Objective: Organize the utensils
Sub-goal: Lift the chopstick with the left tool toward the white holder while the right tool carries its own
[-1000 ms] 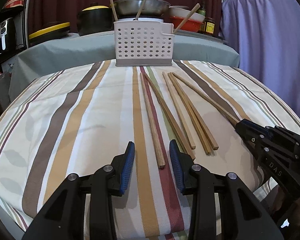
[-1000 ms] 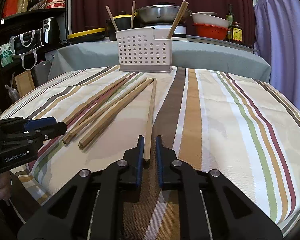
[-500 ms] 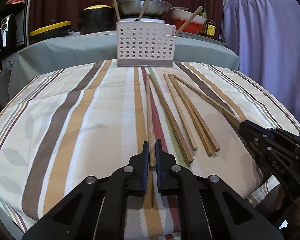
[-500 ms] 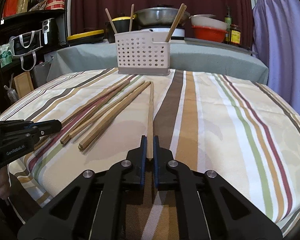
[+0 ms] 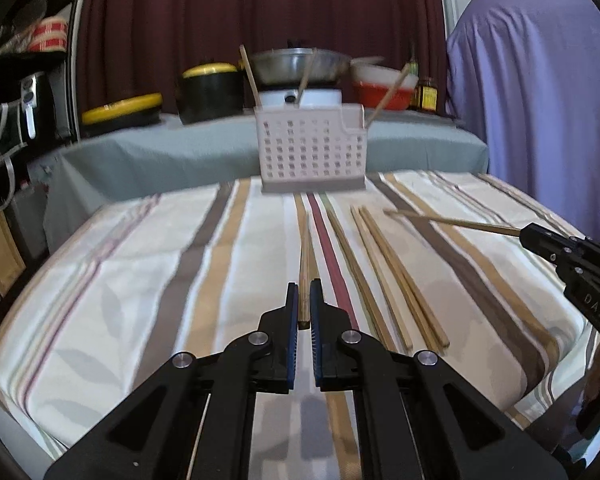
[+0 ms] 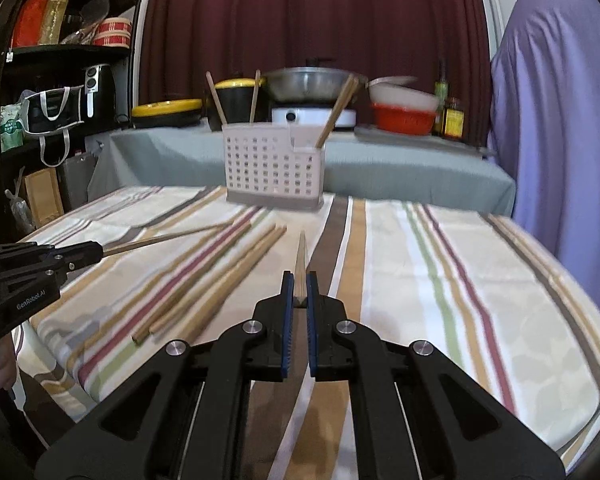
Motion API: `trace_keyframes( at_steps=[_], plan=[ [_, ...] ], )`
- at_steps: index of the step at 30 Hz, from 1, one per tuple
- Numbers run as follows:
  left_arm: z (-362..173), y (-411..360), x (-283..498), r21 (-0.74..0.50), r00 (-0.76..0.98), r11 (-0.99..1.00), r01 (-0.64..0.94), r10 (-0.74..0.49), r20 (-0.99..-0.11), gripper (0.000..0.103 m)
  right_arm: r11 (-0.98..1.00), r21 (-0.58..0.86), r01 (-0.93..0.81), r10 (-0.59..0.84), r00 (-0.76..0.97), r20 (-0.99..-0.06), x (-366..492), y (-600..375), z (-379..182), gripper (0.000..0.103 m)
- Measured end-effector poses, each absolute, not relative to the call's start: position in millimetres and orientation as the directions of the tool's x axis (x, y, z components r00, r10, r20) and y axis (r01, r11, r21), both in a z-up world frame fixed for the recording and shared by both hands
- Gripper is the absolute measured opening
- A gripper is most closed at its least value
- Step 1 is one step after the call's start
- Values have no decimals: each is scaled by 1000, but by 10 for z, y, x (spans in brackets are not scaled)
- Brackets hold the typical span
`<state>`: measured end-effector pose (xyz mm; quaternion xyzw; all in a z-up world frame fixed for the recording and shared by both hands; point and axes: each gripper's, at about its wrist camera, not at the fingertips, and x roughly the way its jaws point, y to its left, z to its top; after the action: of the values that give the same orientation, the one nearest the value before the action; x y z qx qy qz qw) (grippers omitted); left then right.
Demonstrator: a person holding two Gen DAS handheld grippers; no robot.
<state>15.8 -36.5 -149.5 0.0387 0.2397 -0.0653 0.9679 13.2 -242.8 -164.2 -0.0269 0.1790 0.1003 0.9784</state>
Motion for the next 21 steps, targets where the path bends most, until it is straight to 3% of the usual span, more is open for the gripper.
trace_keyframes(
  at_steps=[21],
  plan=[
    [-642,-224,-131,51,966,993,108,-93,-240,6,976,-45,-213,201,962,-182,-54,-2435,-904,6]
  ],
)
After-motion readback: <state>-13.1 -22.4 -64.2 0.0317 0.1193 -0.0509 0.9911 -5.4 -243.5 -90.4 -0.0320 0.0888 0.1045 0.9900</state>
